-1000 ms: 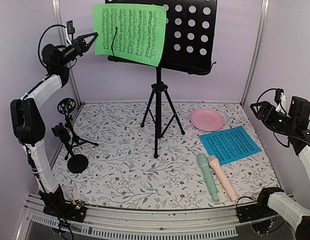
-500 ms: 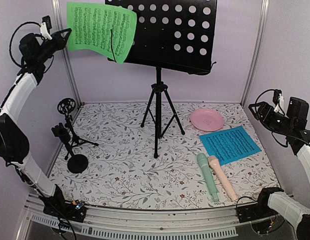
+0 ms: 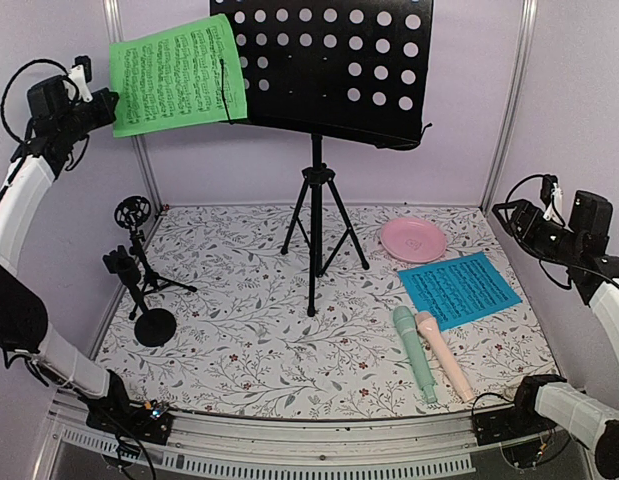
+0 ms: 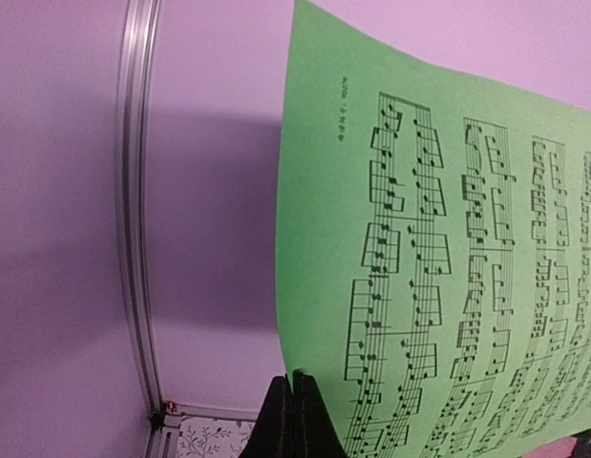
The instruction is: Pack up the instrument practice props
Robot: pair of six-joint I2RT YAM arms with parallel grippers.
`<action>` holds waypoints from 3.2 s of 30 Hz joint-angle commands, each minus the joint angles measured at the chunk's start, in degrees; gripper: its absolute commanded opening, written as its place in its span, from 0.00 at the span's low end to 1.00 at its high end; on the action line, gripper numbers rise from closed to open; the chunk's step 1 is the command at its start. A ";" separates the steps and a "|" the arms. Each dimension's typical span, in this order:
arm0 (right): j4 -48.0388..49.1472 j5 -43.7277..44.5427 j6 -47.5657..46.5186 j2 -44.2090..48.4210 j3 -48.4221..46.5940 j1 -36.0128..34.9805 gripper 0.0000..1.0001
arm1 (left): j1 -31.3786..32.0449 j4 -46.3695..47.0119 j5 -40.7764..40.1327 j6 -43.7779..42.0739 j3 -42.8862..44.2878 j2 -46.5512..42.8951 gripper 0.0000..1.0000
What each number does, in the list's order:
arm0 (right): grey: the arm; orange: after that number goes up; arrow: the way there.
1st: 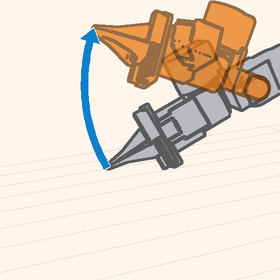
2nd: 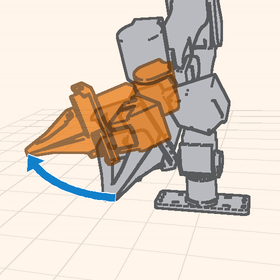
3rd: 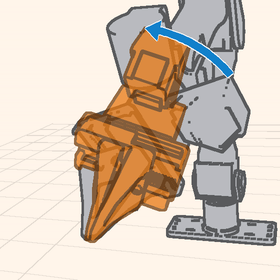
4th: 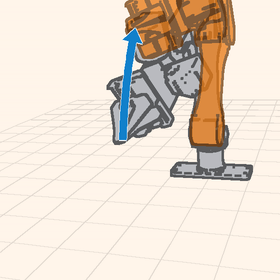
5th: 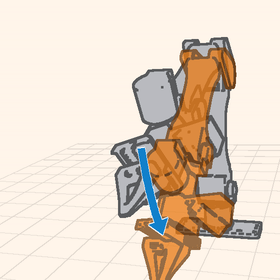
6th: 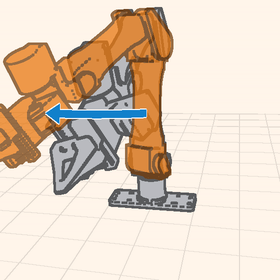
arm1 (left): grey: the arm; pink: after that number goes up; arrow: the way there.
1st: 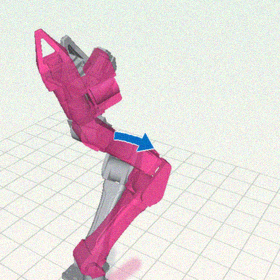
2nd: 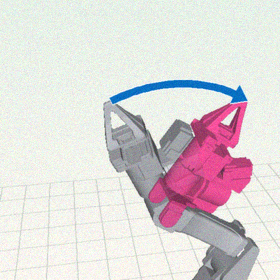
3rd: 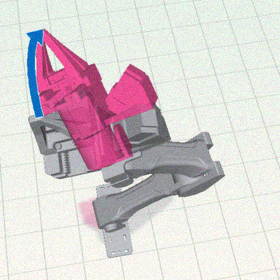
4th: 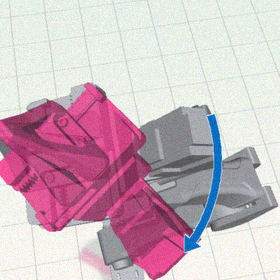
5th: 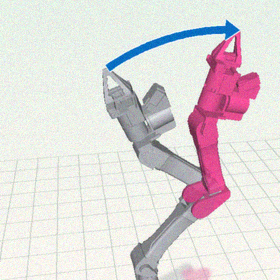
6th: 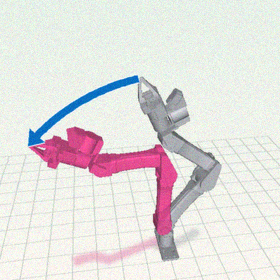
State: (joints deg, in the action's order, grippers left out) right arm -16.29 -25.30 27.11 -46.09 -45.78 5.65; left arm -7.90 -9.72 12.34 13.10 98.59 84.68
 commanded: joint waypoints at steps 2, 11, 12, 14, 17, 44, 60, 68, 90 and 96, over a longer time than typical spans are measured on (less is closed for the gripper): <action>3.35 -1.98 -1.07 -1.11 -0.32 0.15 0.79 | -0.01 -12.73 -8.86 -5.26 -3.32 -8.05 0.00; 6.23 -4.69 -0.56 -4.93 -1.24 0.04 0.79 | 5.61 -23.70 16.02 3.81 -19.88 -17.40 0.00; 6.55 -5.05 -0.57 -5.04 -1.13 0.07 0.80 | 7.57 -23.72 19.08 6.00 -22.64 -18.06 0.00; 7.30 -5.71 -0.29 -5.15 -0.64 0.13 0.79 | 11.52 -22.19 24.76 9.27 -28.43 -19.27 0.00; 8.39 -6.73 0.25 -5.01 0.10 0.11 0.79 | 18.86 -25.08 21.87 8.80 -32.22 -19.81 0.00; 23.03 -18.37 2.86 -6.79 1.03 -5.64 0.80 | 59.85 -33.90 -2.56 13.26 -37.12 -2.62 0.00; 28.76 -11.79 -16.13 -11.34 -1.98 -27.97 0.82 | 67.35 -39.29 -28.56 17.94 -43.53 5.28 0.00; 32.40 -2.43 -14.96 -14.61 -2.79 -36.90 0.82 | 66.82 -31.46 -25.04 21.61 -52.13 -0.30 0.07; 63.95 20.46 -21.23 -39.41 -8.78 -50.37 0.83 | 58.50 -20.72 -29.27 21.33 -60.08 -16.83 0.99; 69.16 25.04 -21.07 -38.53 -4.57 -51.58 0.83 | 57.67 -18.93 -30.94 18.14 -61.21 -20.06 0.99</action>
State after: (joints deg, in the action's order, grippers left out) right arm 45.36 -5.67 6.15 -85.47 -52.86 -44.88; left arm 50.52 -31.03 -16.51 34.06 38.33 66.22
